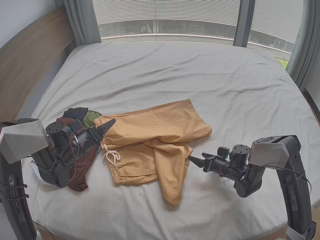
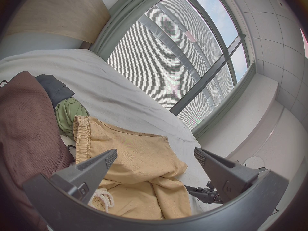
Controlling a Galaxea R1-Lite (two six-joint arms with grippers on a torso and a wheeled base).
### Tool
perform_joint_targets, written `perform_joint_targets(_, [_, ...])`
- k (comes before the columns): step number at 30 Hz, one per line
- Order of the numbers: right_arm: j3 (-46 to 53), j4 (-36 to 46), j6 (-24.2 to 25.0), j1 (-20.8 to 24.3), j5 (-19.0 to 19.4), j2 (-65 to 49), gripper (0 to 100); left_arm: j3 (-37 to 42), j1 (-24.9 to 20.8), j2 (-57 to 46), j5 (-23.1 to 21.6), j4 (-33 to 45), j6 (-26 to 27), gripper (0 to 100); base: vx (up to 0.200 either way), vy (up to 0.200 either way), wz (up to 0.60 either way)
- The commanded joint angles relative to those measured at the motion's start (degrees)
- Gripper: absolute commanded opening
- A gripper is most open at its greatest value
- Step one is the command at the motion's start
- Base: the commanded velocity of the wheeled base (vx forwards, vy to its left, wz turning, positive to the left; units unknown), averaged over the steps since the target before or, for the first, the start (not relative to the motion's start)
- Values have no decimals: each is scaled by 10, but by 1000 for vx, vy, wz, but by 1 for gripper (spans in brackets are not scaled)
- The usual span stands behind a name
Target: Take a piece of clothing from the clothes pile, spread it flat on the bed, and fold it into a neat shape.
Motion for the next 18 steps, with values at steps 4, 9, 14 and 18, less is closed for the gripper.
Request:
perform_joint_targets(4, [-8, 1, -69, 1, 25, 37, 100, -3, 0, 1, 0, 0, -7, 100, 0, 0, 0])
perform_joint_targets(9, [-31, 7, -88, 2, 25, 37, 100, -5, -1, 1, 0, 0, -7, 100, 0, 0, 0])
perform_joint_targets(14, [-49, 20, -88, 8, 25, 35, 100, -5, -1, -1, 0, 0, -7, 100, 0, 0, 0])
perform_joint_targets(18, [-59, 32, -93, 12, 25, 37, 100, -5, -1, -2, 0, 0, -7, 100, 0, 0, 0])
